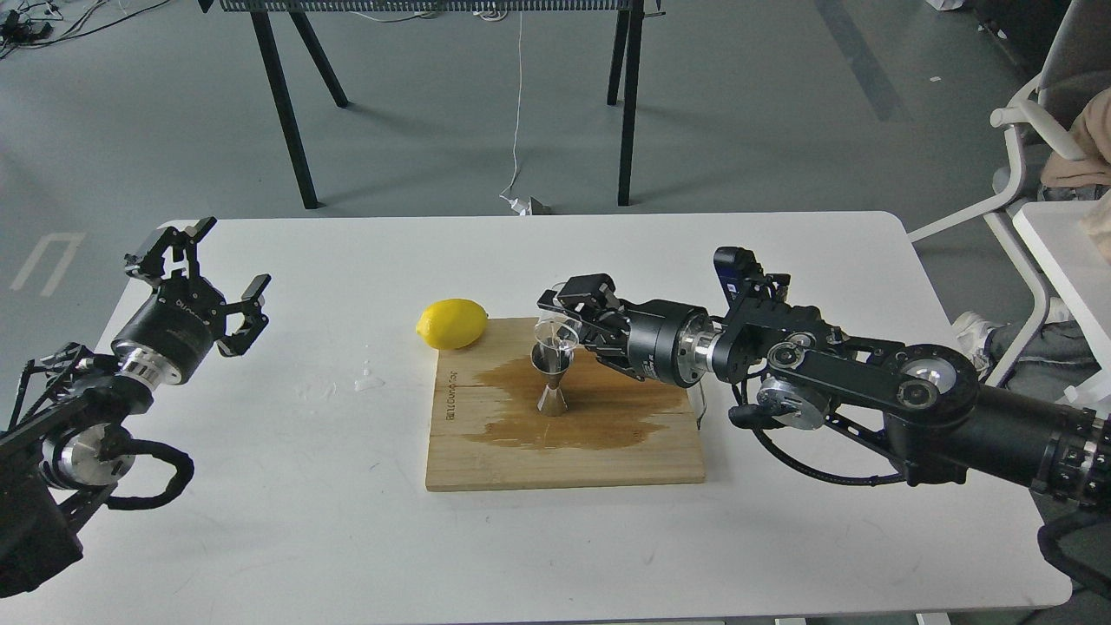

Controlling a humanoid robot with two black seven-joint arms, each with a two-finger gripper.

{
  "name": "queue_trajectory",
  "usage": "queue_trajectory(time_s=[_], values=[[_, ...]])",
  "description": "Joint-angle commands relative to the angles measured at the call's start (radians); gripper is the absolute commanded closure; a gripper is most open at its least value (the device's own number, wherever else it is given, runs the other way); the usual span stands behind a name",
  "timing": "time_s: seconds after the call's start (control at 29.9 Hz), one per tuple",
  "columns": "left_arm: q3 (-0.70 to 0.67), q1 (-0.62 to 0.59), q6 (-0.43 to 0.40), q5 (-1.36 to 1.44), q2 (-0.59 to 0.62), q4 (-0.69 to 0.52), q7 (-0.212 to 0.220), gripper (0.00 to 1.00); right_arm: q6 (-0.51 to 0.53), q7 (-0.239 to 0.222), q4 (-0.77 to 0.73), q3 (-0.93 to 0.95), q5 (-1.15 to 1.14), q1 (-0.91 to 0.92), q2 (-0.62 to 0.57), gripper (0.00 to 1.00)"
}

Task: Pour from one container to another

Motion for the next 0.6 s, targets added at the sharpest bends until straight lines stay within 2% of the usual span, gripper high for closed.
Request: queue_trajectory(time_s=[0.0,0.57], values=[[0.0,0.0,0.0,-0.001,0.0,0.001,0.0,0.06,-0.003,0.002,-0.001,-0.041,-0.01,0.031,0.0,0.62],[-0.001,0.003,0.0,-0.001,-0.001,0.012,0.0,0.06,-0.011,0.0,-0.024,-0.184,-0.018,0.159,0.026,0.62]])
